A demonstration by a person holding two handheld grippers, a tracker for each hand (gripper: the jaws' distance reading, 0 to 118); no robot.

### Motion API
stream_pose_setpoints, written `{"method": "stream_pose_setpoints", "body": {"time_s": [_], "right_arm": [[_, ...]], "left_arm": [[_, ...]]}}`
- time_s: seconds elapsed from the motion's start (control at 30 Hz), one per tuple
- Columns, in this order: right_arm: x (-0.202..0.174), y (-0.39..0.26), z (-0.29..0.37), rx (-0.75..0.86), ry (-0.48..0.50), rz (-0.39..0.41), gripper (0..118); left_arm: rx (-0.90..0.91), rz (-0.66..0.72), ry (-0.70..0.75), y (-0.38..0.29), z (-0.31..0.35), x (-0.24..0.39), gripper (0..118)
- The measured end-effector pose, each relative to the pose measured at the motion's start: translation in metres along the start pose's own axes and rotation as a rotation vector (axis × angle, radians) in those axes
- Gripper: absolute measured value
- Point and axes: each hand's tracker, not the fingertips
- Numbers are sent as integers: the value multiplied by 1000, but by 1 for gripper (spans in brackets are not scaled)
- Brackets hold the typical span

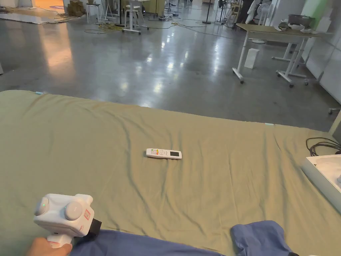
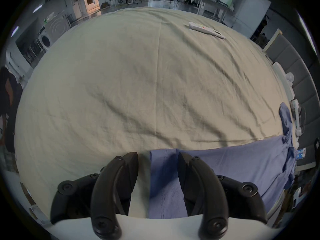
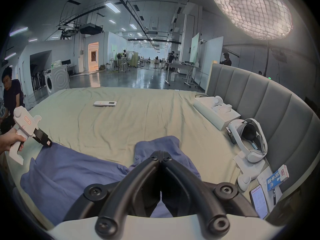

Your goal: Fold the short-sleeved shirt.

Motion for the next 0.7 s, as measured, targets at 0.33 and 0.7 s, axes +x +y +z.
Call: {"method": "stream_pose_setpoints", "body": {"time_s": [0.33,0.7], "right_arm": [[22,-3,-13,-60,-24,-8,0],[81,31,-134,-443,31,-30,56]], "left_arm": [[36,-100,4,-14,5,21,6],[207,-41,-129,-33,64,9,5]]}}
